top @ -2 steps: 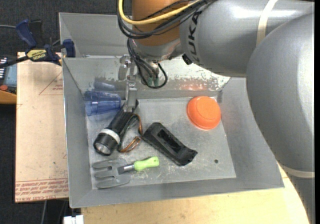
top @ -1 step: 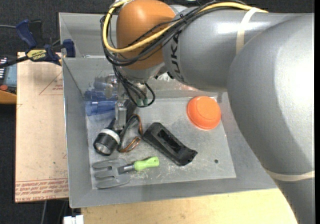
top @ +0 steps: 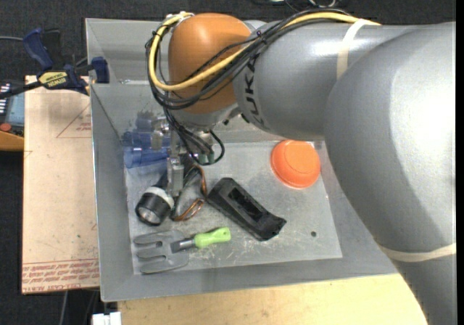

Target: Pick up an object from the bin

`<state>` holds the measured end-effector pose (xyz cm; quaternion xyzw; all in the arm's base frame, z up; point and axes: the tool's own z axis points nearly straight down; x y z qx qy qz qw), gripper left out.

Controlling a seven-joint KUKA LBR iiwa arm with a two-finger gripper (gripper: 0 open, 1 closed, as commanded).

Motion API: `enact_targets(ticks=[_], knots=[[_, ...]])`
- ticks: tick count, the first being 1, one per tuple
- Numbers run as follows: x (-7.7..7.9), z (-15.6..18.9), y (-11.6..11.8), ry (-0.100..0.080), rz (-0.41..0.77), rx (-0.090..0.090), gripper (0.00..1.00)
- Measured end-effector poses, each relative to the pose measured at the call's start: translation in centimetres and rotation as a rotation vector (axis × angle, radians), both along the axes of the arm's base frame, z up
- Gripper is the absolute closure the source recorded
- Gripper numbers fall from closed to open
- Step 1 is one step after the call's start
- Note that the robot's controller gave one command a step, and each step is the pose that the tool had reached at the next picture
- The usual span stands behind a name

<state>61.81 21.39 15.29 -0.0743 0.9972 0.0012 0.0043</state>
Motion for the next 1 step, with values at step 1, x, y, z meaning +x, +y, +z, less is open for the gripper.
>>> enact_targets(ticks=[1], knots=[[1.73,10.64,-2.37,0.0,-0.041,0.002,0.0]])
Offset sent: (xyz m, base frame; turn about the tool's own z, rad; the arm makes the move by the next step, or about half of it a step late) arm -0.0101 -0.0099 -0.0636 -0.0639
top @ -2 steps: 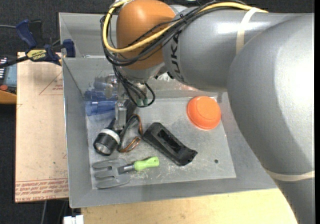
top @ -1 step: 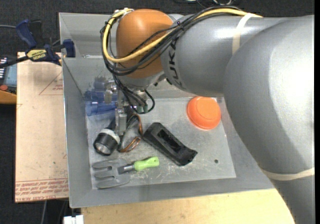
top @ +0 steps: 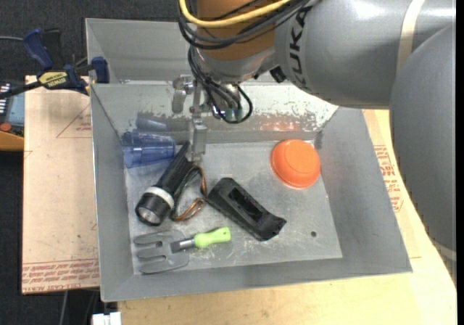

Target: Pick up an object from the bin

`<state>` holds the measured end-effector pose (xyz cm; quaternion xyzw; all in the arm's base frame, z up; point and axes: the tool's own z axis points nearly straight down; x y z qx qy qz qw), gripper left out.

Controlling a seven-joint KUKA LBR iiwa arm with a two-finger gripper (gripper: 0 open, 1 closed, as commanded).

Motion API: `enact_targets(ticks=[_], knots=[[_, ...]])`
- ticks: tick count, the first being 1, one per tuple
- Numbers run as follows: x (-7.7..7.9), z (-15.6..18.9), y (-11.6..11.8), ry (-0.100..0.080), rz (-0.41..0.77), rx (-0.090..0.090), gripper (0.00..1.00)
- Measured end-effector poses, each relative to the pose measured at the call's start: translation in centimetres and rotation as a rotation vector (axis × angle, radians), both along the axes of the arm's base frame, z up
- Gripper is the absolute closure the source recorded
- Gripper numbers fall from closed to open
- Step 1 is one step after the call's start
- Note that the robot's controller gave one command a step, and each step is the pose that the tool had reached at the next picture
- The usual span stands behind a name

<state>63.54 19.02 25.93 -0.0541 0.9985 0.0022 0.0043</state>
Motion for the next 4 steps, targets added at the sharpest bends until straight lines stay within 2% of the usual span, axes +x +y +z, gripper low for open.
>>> enact_targets(ticks=[1,2,3,4], knots=[[-1.4,-8.1,0.7,0.001,0.053,-0.001,0.0],[-2.0,-6.6,2.9,-0.007,0.022,0.002,0.0],[-2.8,-5.0,2.7,-0.004,0.028,0.003,0.0],[-1.2,-12.7,2.5,-0.007,0.22,0.002,0.0]])
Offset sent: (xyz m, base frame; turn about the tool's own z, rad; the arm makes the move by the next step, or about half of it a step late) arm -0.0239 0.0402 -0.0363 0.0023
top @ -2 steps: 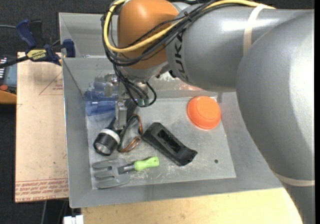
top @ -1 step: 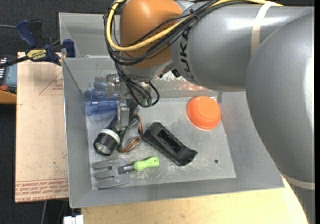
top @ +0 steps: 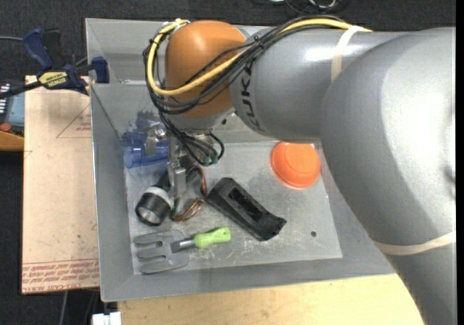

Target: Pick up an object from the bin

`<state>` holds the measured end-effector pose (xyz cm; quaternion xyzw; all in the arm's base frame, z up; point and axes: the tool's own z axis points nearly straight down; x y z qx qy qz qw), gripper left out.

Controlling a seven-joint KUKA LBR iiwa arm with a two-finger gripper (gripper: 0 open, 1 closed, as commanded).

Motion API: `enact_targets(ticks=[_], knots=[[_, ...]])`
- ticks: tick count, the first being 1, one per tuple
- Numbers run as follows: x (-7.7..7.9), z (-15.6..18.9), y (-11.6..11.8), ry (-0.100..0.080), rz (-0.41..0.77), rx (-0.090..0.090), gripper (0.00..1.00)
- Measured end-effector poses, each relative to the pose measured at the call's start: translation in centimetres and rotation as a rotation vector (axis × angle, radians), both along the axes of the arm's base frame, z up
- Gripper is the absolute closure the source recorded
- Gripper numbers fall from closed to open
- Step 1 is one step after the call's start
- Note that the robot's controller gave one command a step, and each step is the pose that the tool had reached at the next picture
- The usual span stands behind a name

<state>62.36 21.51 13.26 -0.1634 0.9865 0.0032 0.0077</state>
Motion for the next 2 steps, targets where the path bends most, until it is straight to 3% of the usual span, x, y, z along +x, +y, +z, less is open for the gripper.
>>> enact_targets(ticks=[1,2], knots=[[-1.5,4.0,-0.3,-0.008,-0.166,0.005,0.0],[1.1,-2.8,0.1,-0.001,-0.037,0.002,0.0]])
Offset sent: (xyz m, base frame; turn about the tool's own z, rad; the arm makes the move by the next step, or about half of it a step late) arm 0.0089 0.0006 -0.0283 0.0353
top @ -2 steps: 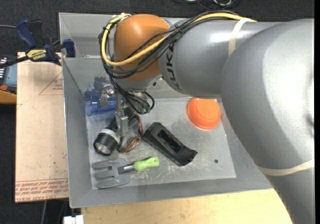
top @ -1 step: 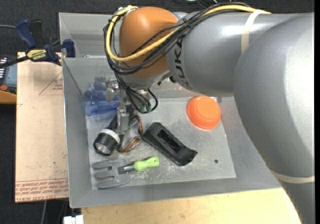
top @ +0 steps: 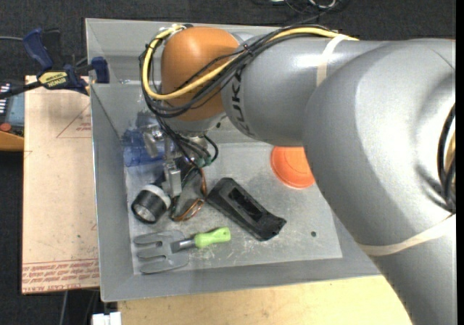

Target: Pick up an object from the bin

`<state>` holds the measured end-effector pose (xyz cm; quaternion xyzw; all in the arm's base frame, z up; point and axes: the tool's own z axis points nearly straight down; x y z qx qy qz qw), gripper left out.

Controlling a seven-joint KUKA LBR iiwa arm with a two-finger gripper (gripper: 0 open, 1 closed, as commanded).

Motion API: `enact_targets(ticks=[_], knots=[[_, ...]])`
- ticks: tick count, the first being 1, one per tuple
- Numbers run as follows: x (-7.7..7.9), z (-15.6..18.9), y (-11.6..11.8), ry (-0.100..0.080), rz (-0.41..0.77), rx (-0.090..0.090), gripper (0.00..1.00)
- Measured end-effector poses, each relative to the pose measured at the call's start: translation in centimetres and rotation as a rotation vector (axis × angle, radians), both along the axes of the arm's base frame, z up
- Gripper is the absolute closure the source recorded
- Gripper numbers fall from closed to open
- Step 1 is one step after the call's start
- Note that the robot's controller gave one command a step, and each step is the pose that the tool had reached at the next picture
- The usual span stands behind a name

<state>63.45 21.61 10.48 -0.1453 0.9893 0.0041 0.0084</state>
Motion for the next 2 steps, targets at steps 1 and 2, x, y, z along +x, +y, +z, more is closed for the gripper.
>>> enact_targets(ticks=[1,2], knots=[[-3.3,1.0,0.1,-0.018,0.032,0.005,0.0],[-0.5,-2.3,-8.4,-0.001,-0.059,0.007,0.0]])
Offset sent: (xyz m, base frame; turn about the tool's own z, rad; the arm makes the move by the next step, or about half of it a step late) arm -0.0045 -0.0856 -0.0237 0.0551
